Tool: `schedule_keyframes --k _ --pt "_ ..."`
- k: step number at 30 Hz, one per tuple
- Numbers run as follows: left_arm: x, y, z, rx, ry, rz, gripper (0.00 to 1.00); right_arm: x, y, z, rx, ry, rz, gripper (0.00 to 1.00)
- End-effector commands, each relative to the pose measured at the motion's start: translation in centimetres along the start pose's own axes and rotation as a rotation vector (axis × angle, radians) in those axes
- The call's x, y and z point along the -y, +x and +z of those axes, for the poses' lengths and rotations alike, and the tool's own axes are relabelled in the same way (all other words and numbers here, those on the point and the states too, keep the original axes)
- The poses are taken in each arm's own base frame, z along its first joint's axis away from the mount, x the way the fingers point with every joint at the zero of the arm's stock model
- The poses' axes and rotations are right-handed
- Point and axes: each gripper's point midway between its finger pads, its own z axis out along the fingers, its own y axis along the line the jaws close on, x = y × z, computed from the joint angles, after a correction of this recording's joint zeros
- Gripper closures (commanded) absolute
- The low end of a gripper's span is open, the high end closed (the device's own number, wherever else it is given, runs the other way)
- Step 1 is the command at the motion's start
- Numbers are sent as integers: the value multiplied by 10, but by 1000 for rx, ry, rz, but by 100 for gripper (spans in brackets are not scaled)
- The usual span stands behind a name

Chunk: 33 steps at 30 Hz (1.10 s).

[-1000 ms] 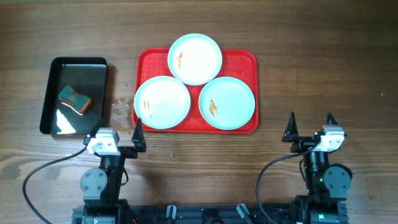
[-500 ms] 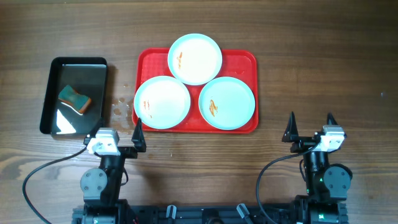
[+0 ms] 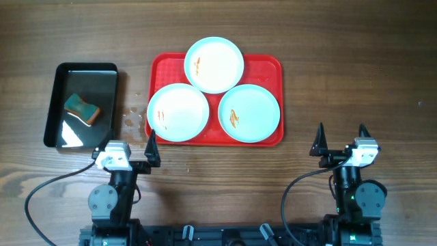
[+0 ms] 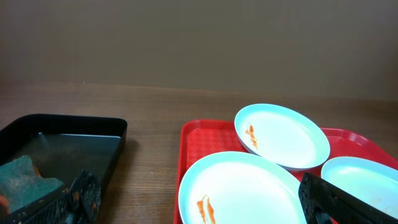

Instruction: Clean dirty plates on tray and stack at the side

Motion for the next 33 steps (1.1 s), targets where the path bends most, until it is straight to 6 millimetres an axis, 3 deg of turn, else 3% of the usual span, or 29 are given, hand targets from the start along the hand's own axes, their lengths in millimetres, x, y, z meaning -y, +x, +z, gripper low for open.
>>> schedule_keyframes --k 1,25,26,27,28,30,32,33 --pt "-3 1 0 2 -13 -10 0 3 -1 0 5 13 -17 0" --pt "-3 1 0 1 -13 -10 0 3 -1 0 5 13 -17 0" --pt "0 -10 -1 48 4 -8 0 3 -1 0 5 13 -17 0" --pt "22 -16 -2 60 130 -91 0 3 -1 0 5 13 -17 0" --pt "59 -13 -11 10 351 -208 0 3 -1 0 5 13 -18 0" --pt "105 -14 -37 -68 656 -311 0 3 -1 0 5 13 -18 0" --pt "109 -24 -41 -25 689 -288 0 3 -1 0 5 13 -17 0" --pt "111 -52 -46 106 708 -231 0 3 -1 0 5 13 -17 0"
